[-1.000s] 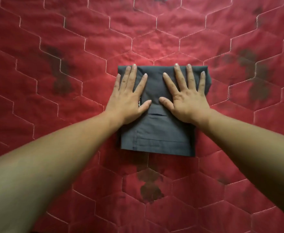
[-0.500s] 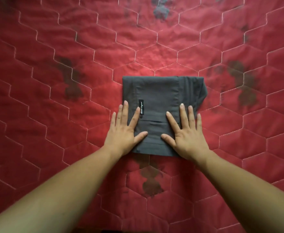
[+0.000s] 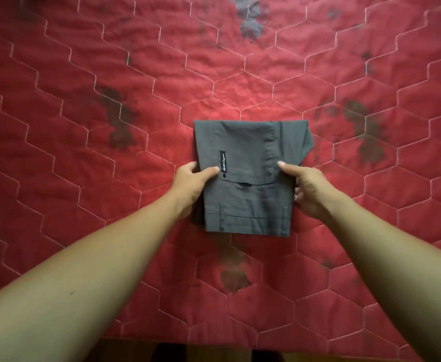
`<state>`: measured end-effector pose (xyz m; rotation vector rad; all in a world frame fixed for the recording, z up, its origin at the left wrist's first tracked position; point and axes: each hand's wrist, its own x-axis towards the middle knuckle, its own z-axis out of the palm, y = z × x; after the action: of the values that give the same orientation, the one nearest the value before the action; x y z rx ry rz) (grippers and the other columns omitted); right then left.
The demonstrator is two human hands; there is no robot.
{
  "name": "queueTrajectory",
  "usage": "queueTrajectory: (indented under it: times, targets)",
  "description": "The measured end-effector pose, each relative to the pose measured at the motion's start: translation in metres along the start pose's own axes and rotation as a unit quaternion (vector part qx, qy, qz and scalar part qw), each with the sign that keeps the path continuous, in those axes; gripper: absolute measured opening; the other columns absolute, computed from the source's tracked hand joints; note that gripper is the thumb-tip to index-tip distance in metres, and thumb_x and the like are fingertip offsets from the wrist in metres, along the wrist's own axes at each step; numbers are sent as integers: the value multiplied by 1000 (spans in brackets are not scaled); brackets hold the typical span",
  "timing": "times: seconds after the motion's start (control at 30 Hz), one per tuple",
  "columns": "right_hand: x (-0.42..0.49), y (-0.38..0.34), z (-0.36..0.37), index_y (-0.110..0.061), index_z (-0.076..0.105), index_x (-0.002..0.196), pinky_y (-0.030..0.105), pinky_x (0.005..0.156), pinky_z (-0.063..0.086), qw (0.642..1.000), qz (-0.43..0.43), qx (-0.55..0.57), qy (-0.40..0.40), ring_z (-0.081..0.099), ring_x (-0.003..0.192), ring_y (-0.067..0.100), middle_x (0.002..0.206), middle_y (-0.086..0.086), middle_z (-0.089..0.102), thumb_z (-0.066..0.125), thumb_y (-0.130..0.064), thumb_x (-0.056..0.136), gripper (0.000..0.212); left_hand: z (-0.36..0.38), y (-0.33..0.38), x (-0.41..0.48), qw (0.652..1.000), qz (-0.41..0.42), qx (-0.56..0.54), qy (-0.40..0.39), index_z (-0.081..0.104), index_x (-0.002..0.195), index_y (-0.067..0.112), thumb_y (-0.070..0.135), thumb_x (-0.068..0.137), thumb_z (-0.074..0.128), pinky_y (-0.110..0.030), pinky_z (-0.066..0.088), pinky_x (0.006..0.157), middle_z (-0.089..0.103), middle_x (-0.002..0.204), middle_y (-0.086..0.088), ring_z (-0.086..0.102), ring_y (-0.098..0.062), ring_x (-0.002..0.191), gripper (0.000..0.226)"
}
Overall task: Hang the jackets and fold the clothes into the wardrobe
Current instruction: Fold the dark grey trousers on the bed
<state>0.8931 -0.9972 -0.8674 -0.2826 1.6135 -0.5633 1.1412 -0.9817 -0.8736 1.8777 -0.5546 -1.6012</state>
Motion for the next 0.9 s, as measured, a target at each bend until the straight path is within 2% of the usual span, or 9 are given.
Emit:
queueTrajectory:
  times: [0.07,0.2,0.3,0.5,0.63,0.73,0.8,0.83,0.9]
  targets:
    - [-14,-3,6,-2,73,113,35,73,63,999,14,-14,-48,74,84,25,104,14,77,75,-12,84,31,1,4,-7,999,-21,-22,-14,70,108,4,7,86,73,-34,60,70,77,93,-13,73,-22,75,23]
    - [-39,-7,13,-8,73,105,39,71,63,999,-19,28,-42,73,78,26,93,13,76,68,-3,85,22,-9,19,-29,997,-38,-63,-14,69,103,6,-2,88,65,-39,61,74,76,87,-12,71,-26,75,17]
    - [-72,-18,22,-7,71,111,49,85,59,996,-41,44,-67,70,87,30,100,16,75,63,-2,88,25,-25,43,-54,996,-29,-75,-32,67,104,6,-5,89,62,-46,60,82,75,91,-13,71,-28,79,19]
    - [-170,-57,40,-17,66,105,45,83,61,988,-147,-33,-31,73,91,28,101,11,77,59,1,91,24,-59,105,-135,1000,12,-14,-11,66,102,8,-1,93,61,-44,59,82,74,96,-13,70,-25,81,13]
    - [-248,-77,44,-24,62,118,50,98,55,973,-207,-94,-31,71,106,25,112,4,75,60,-1,88,37,-88,140,-199,998,50,21,-6,61,113,5,-2,95,61,-38,59,84,72,115,-17,71,-21,93,19]
    - [-306,-102,50,-34,23,159,37,115,41,962,-246,-104,-45,55,129,8,149,-14,48,64,-6,87,87,-110,179,-248,996,86,24,-5,44,141,12,-2,96,60,-24,58,77,65,126,-13,67,-10,97,50]
    - [-349,-120,56,-45,-5,160,23,115,32,954,-271,-115,-53,42,134,-4,152,-28,27,62,1,92,105,-126,205,-280,994,104,27,-11,24,157,27,-1,96,60,-36,57,92,59,131,-15,65,-20,111,76]
    - [-369,-128,58,-46,-4,159,18,113,32,946,-294,-122,-54,41,133,-8,152,-30,26,60,5,92,106,-134,218,-295,992,124,34,-16,20,157,35,-2,96,60,-43,54,99,58,132,-15,64,-24,117,82]
    - [-407,-144,62,-39,20,160,11,108,36,933,-326,-140,-58,44,131,-10,153,-25,35,57,11,90,94,-149,241,-323,983,168,66,-32,29,150,44,-4,96,57,-48,52,102,60,130,-12,64,-26,115,78]
